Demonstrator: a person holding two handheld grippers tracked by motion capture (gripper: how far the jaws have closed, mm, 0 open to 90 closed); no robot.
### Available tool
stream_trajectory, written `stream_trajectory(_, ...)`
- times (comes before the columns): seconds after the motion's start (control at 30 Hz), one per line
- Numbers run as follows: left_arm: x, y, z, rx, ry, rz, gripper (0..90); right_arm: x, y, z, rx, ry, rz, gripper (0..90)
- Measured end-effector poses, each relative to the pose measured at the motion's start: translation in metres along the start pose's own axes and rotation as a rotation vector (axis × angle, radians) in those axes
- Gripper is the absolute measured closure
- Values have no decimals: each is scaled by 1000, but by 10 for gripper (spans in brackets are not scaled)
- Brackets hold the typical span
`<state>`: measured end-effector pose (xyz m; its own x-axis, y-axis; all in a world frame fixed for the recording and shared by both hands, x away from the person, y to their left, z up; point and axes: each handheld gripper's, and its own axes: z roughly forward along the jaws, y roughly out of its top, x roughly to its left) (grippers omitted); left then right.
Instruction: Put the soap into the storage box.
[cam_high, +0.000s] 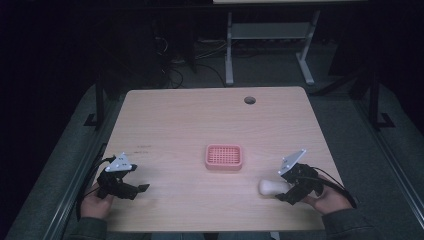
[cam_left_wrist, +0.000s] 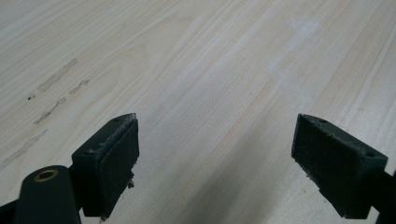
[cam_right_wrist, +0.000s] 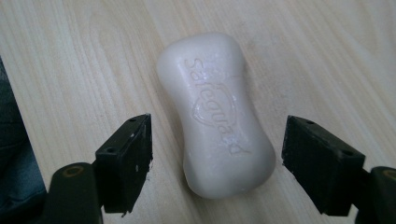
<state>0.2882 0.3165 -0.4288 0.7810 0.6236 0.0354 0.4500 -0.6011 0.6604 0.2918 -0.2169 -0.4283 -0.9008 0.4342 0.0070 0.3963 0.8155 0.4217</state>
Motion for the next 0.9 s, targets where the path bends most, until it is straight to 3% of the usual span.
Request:
stream_trajectory(0.33,0,0,0,-2,-1,-5,149,0,10,9,35,8,-50,282)
stream_trajectory(0.9,1,0,-1,-6,3,0,149,-2,21,24,108,24,-88,385)
